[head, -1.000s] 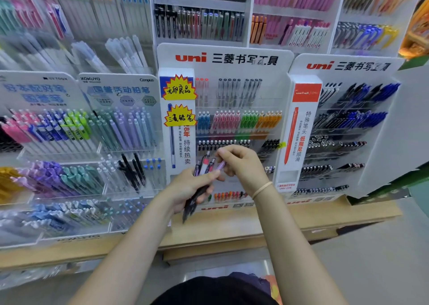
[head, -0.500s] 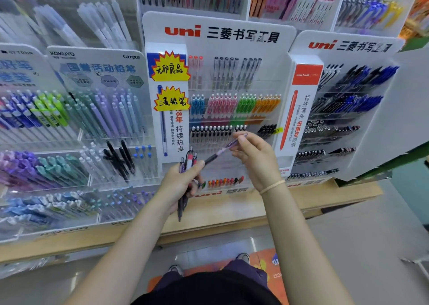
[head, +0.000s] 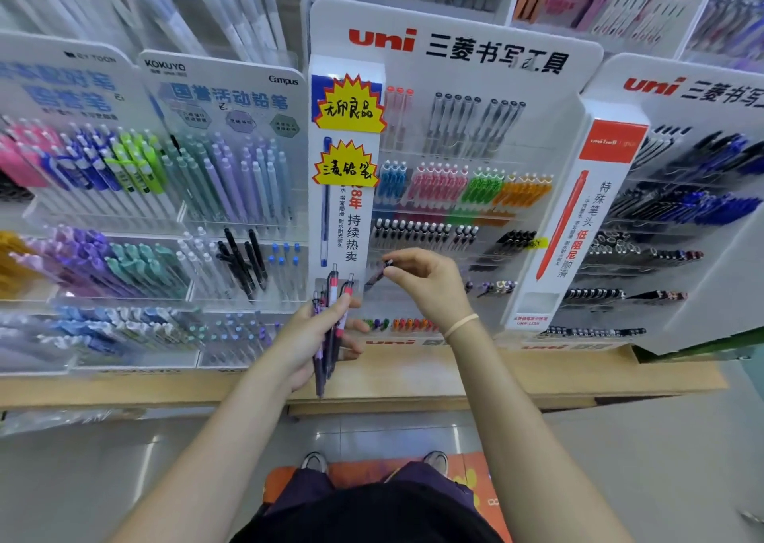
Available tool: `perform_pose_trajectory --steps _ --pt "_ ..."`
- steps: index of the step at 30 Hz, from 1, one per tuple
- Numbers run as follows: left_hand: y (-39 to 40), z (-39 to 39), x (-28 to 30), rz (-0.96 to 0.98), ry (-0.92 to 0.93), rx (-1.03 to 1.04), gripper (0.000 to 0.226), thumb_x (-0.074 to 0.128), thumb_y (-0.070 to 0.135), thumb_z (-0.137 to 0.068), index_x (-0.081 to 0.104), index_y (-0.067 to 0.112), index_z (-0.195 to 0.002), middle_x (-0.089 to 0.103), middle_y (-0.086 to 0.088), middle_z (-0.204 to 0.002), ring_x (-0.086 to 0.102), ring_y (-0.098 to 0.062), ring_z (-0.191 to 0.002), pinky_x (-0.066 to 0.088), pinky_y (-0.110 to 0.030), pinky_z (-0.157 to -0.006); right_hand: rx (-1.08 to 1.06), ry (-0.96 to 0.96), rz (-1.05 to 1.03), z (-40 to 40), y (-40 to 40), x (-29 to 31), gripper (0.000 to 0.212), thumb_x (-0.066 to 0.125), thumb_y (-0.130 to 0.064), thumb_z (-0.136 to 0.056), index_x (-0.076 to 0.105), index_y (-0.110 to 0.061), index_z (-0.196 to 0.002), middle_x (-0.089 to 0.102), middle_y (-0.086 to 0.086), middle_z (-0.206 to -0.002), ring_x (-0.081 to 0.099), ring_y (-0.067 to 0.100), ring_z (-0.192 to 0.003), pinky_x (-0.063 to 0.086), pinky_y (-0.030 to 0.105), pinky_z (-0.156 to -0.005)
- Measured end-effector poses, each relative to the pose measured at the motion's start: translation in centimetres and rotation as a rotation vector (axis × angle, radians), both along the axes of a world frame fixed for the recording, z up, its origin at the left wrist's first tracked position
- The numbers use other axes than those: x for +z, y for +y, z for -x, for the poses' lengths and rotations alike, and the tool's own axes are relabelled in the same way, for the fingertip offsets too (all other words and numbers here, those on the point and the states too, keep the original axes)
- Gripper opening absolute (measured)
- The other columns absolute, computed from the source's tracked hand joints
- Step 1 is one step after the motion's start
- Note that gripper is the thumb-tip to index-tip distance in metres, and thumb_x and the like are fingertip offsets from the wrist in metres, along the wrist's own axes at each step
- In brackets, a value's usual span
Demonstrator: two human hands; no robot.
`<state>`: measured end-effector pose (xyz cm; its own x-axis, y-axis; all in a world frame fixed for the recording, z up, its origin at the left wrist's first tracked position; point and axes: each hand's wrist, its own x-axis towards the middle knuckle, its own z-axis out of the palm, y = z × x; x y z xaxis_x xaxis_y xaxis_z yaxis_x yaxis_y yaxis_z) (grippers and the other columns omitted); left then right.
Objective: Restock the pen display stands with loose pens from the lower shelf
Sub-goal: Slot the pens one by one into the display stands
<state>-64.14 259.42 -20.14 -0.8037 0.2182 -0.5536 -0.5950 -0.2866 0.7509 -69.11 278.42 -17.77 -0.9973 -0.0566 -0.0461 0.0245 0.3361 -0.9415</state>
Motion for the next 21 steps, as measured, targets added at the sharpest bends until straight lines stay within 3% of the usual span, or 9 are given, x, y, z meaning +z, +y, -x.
perform_pose_trajectory --steps 5,8,12,17,21 --pt "-0.7 -0.6 -0.6 -0.016 -0.032 0.006 0.036 0.060 0.027 -0.098 0.053 0.002 -0.122 0.065 -0.008 -0.076 0.053 -0.018 -0.054 0.044 -0.026 -0.047 0.035 -0.018 -0.092 0.9 -0.6 -1.3 0.014 0.071 -0.012 -0.090 0.076 -0.013 -0.103 0.075 -0.007 -0.093 0.070 0.003 -0.090 0.054 0.017 -0.086" --pt "-1.1 -0.6 -0.4 -0.078 -0.021 0.001 0.025 0.060 0.014 -0.099 0.047 0.005 -0.119 0.066 -0.011 -0.078 0.057 -0.018 -0.058 0.044 -0.024 -0.047 0.078 -0.044 -0.182 1.0 -1.1 -2.0 0.014 0.069 -0.013 -0.091 0.076 -0.015 -0.103 0.074 -0.007 -0.093 0.069 0.003 -0.091 0.052 0.014 -0.084" --pt "-1.4 -0.8 -0.2 -0.104 -0.020 0.022 0.018 0.056 0.004 -0.099 0.051 0.000 -0.115 0.069 -0.016 -0.084 0.063 -0.019 -0.065 0.048 -0.024 -0.049 0.063 -0.038 -0.258 0.8 -1.5 -2.5 0.013 0.069 -0.015 -0.092 0.075 -0.017 -0.102 0.075 -0.005 -0.094 0.069 0.004 -0.091 0.051 0.015 -0.083" --pt "-1.3 -1.1 -0.1 -0.108 0.005 0.009 0.020 0.058 0.009 -0.099 0.062 0.002 -0.117 0.072 -0.013 -0.086 0.068 -0.023 -0.067 0.058 -0.030 -0.057 0.029 -0.022 -0.274 0.5 -2.2 -2.1 0.008 0.070 -0.016 -0.090 0.067 -0.022 -0.094 0.072 -0.007 -0.090 0.066 0.003 -0.087 0.051 0.017 -0.079" --pt "-1.5 -1.1 -0.1 -0.052 0.023 -0.018 0.024 0.060 0.020 -0.099 0.062 0.012 -0.122 0.071 -0.010 -0.082 0.063 -0.021 -0.060 0.054 -0.030 -0.053 -0.021 0.072 -0.239 -0.1 -1.9 -0.9 0.009 0.069 -0.014 -0.091 0.066 -0.023 -0.091 0.071 -0.009 -0.088 0.066 0.000 -0.085 0.050 0.013 -0.077"
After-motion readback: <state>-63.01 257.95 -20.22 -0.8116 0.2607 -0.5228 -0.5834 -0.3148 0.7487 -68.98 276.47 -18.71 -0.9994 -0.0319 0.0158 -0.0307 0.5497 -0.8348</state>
